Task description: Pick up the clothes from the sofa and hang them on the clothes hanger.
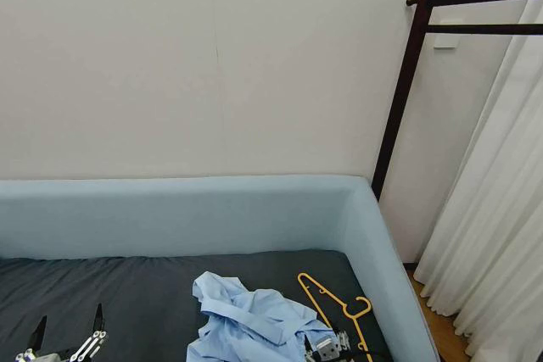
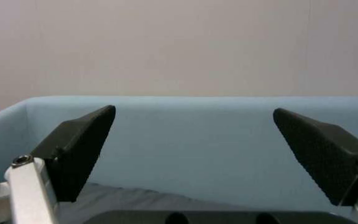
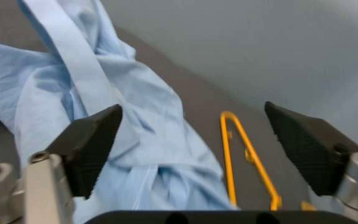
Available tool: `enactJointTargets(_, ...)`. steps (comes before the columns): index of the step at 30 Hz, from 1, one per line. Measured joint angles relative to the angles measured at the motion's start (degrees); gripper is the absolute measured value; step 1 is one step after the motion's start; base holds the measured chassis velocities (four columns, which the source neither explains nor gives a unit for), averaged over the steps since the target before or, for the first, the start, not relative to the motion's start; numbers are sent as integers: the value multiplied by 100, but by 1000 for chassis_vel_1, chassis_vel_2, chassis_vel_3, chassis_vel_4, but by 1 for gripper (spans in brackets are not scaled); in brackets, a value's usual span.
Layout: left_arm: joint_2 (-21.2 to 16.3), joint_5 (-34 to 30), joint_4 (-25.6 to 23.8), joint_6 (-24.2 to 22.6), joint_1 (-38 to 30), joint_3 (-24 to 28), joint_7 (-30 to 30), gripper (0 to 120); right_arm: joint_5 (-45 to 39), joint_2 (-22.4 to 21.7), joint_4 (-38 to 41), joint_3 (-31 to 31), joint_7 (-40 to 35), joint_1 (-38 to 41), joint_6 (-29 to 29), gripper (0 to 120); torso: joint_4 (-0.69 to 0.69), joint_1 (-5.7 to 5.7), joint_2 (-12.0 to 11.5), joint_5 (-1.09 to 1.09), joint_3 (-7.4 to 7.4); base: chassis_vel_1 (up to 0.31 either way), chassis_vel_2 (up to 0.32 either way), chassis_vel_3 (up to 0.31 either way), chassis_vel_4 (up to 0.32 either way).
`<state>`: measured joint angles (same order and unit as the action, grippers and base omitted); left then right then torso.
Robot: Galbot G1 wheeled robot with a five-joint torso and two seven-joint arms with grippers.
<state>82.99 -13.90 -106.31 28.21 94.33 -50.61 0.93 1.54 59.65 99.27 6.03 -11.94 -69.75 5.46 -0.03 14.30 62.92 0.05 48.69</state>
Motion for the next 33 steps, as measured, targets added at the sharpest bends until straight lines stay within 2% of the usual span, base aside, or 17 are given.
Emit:
enactJointTargets(1,0,0,0,0,0,0,0,100,0,0,0,0,0,0,0,91,0,0,0,0,0,0,0,0,0)
enactJointTargets(3,33,28,-18,1,27,-7,-1,100,672,134,-668,-71,559,344,-567,98,2,0,0,0,0,0,0,0,0)
enactJointTargets(5,46,47,-72,-2,57,-41,-1,100,1329,322,-1473,-201,1152,726,-1077,100,2,1,-1,1,1,0,0,0,0)
enactJointTargets(6,46,47,-72,-2,57,-41,-1,100,1329,322,-1473,-201,1152,726,-1077,100,2,1,-1,1,1,0,0,0,0)
enactJointTargets(9,43,49,-158,-47,95,-132,-4,100,1828,531,-2236,-265,1561,1102,-1277,100,2,1,-2,2,1,0,0,0,0)
enactJointTargets(17,74,41,-192,-65,148,-223,-1,100,2585,736,-2825,-348,1719,1333,-1238,100,1,1,-1,1,1,0,0,0,0)
enactJointTargets(21,165,78,-192,-64,151,-217,0,100,3161,997,-3357,-540,1614,1468,-1308,100,1,1,-1,1,1,0,0,0,0)
enactJointTargets(27,251,137,-189,-54,133,-178,2,100,3353,1159,-3595,-657,1332,1501,-1514,100,1,1,-1,1,1,0,0,0,0)
enactJointTargets(33,274,153,-166,-41,123,-166,3,100,3329,1211,-3455,-556,1126,1469,-1623,100,1,1,-1,0,0,0,0,0,0)
